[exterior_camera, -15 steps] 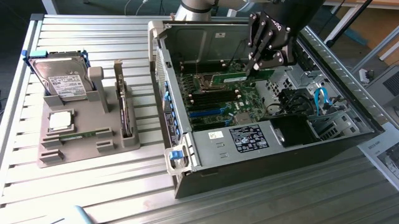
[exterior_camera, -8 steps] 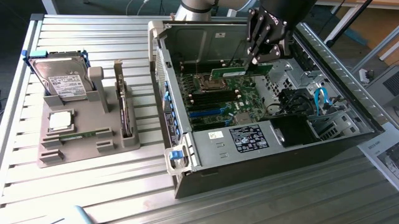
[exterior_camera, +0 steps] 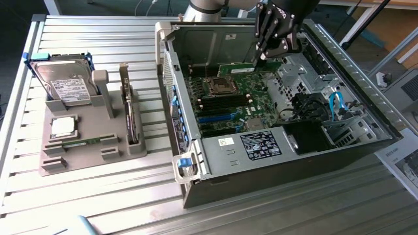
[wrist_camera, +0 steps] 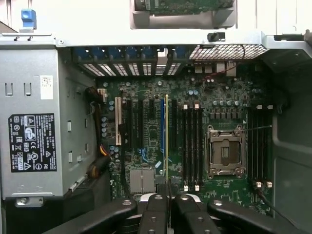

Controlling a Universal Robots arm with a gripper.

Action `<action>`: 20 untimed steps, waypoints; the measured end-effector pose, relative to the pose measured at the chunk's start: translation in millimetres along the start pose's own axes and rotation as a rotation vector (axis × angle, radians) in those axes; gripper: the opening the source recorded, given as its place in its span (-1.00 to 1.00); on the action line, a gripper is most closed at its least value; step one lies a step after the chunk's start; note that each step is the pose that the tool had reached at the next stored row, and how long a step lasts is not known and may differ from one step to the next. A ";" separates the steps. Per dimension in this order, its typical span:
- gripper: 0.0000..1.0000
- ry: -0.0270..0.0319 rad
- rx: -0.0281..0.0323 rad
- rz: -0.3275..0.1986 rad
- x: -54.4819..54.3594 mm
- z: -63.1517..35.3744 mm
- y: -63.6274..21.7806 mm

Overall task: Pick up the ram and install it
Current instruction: 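Pick up the ram and move it above insertion slot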

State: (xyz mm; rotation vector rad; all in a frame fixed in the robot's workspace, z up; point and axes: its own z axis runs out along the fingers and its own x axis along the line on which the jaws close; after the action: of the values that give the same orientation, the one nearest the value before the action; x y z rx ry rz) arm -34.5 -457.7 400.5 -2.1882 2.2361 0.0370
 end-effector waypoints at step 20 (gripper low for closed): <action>-0.76 0.0000 0.0006 0.007 -45.2 7.1 -6.8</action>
State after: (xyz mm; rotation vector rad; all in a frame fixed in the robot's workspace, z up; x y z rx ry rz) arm -26.8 -412.5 394.5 -2.1799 2.2438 0.0364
